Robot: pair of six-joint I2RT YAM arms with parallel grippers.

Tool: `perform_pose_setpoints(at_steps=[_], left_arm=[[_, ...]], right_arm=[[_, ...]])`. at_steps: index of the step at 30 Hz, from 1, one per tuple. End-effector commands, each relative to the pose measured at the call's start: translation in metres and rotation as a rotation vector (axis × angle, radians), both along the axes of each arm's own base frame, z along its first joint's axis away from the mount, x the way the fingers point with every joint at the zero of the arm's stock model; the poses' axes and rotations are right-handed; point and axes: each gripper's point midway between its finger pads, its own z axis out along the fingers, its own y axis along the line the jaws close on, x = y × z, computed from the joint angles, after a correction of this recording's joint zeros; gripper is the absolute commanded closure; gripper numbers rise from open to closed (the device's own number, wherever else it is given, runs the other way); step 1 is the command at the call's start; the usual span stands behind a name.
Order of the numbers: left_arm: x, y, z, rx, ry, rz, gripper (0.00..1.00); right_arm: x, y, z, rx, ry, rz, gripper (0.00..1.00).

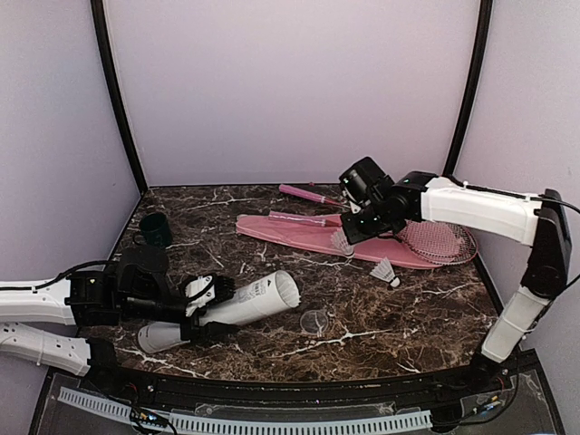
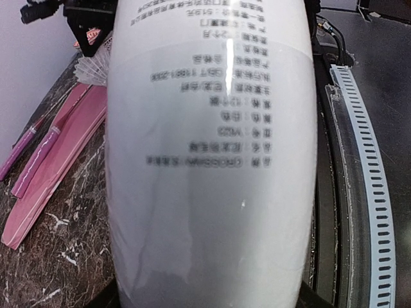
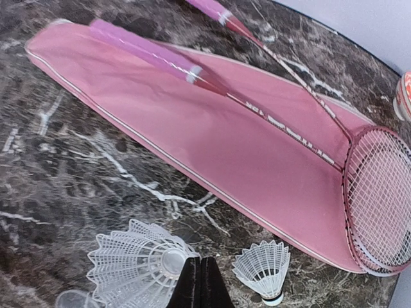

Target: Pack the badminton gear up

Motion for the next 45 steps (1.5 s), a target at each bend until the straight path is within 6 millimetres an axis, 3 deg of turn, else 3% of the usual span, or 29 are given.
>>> perform_pose_setpoints(at_steps=[1,6,9,15,22,29,35,45], left_arm=[[0.000,-0.004,0.007,-0.021,-0.003,0.000,0.52],[0.003,-0.004,0.009,-0.030,-0.013,0.013,0.52],[0.005,-0.004,0.021,-0.079,-0.030,0.029,0.52],[0.006,-0.001,0.042,-0.172,-0.062,0.050,0.52],[0.006,0.000,0.060,-0.249,-0.096,0.052,0.52],[0.007,-0.001,0.066,-0.282,-0.102,0.061,0.52],[0.007,0.001,0.071,-0.302,-0.113,0.065,0.52],[0.002,0.000,0.076,-0.331,-0.111,0.039,0.52]], right_arm=[[-0.018,0.017,0.075,0.222,-0.117,0.125,1.00],[-0.059,0.025,0.162,0.498,-0.245,0.306,1.00],[-0.090,0.028,0.209,0.648,-0.296,0.431,1.00],[-0.150,0.051,0.253,0.861,-0.269,0.692,1.00],[-0.190,0.086,0.261,0.920,-0.210,0.859,1.00],[-0.224,0.112,0.271,0.956,-0.177,0.986,1.00],[-0.231,0.125,0.261,0.950,-0.146,1.010,1.00],[-0.224,0.149,0.250,0.936,-0.127,1.003,1.00]])
